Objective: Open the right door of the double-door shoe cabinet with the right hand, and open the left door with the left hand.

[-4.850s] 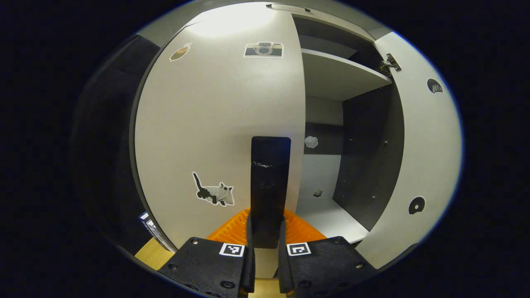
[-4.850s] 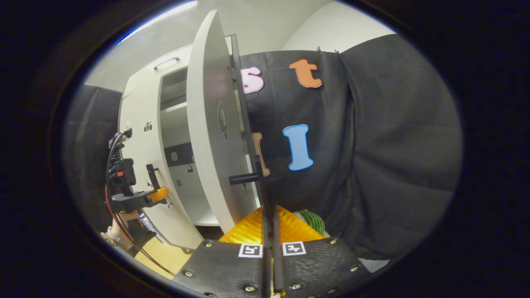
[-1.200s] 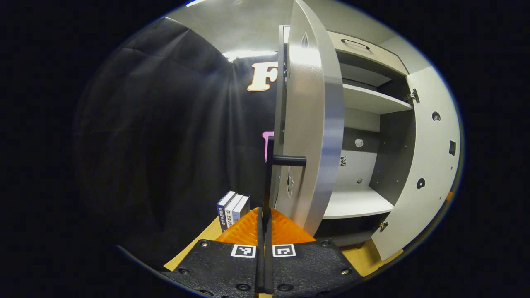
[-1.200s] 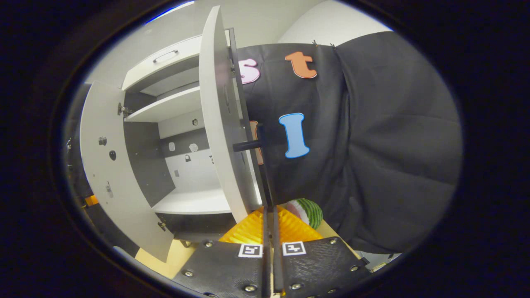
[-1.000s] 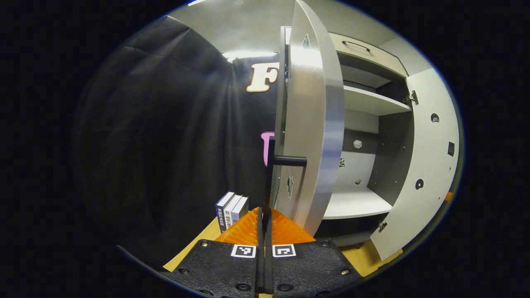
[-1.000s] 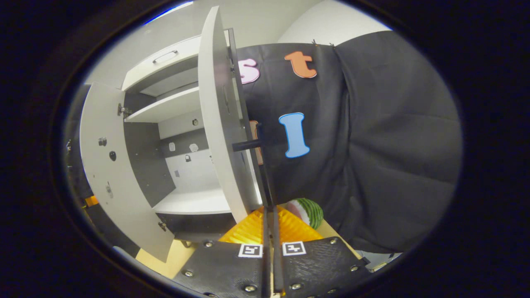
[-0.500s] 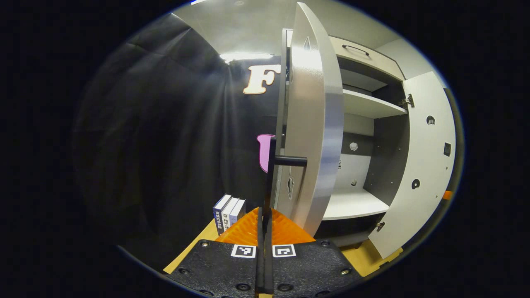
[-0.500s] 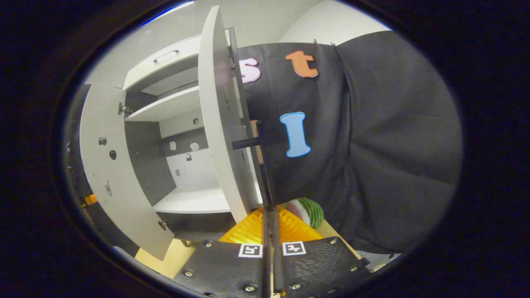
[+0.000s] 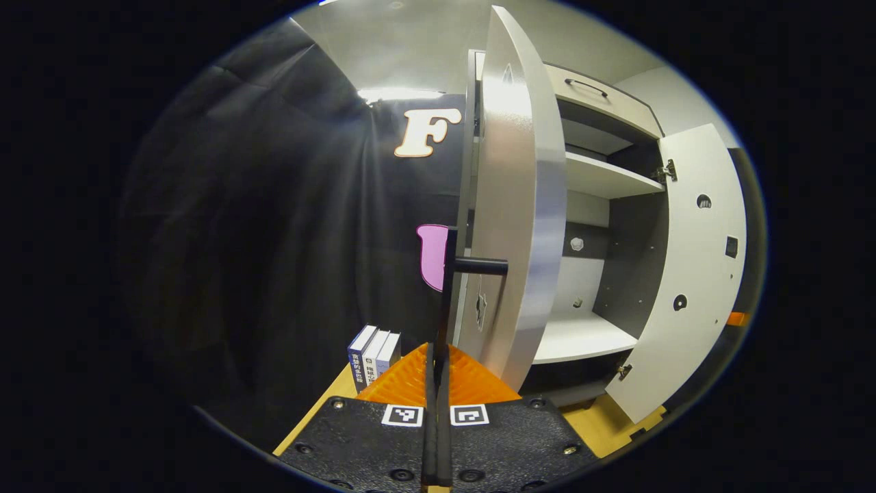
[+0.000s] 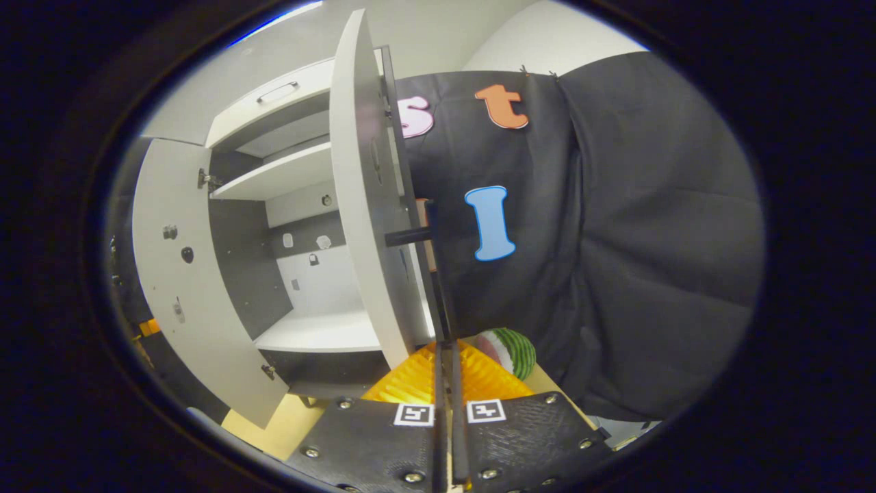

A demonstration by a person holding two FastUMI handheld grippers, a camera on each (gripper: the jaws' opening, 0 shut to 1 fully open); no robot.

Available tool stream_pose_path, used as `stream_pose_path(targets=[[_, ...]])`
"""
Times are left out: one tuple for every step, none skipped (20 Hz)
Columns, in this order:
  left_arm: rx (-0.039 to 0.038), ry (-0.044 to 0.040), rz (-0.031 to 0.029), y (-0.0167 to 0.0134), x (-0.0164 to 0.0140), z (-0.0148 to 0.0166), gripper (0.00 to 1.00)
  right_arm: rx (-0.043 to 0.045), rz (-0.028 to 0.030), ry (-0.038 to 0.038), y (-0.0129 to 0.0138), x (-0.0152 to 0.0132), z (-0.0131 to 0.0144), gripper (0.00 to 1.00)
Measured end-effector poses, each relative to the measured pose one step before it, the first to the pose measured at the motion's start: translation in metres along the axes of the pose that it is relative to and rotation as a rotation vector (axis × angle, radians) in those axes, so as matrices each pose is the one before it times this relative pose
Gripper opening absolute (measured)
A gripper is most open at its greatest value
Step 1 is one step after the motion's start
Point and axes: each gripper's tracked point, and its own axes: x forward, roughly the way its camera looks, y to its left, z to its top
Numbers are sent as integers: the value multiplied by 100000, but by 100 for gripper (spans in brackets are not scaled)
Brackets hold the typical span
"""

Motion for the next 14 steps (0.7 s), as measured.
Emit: stream_pose_path(targets=[[-350,-327,-557,-138,51,49,2,-86,85,79,23,21,-52,4],[-425,-237,-338,-137,69,29,2,-41,161,108,11,-70,43,4],[-667,148,-573,-199,-73,10,0,-10,235,-201,48,19,64,4],[-518,-287,452,-16,-37,50,2,4,-3,-359,-12,-69,171,4],[174,-184,529,116,82,-12,2,0,125,-702,11,-25,123,4],[514,67,965,215,-37,-31,3,-101,-135,-630,-26,-53,169,4],[367,72,1018,210,5,-55,3,-240,-382,-241,-97,-73,142,4],[-125,1,1140,152,-98,39,3,-33,-389,-147,-20,-251,165,4],[-360,-64,1069,38,53,-22,3,160,-16,-894,114,-417,213,4],[-534,-259,1646,189,-81,100,3,155,-242,-1010,32,-563,387,4],[-550,-577,1356,91,-2,169,4,294,-488,-1111,-164,-711,259,4],[-891,-952,126,-153,25,269,1,652,-311,-1225,-59,-521,530,4],[-506,-1031,1448,208,11,160,6,946,304,-1646,136,-388,623,4],[-53,-354,2225,268,46,208,13,1036,482,-1785,403,-583,733,3]])
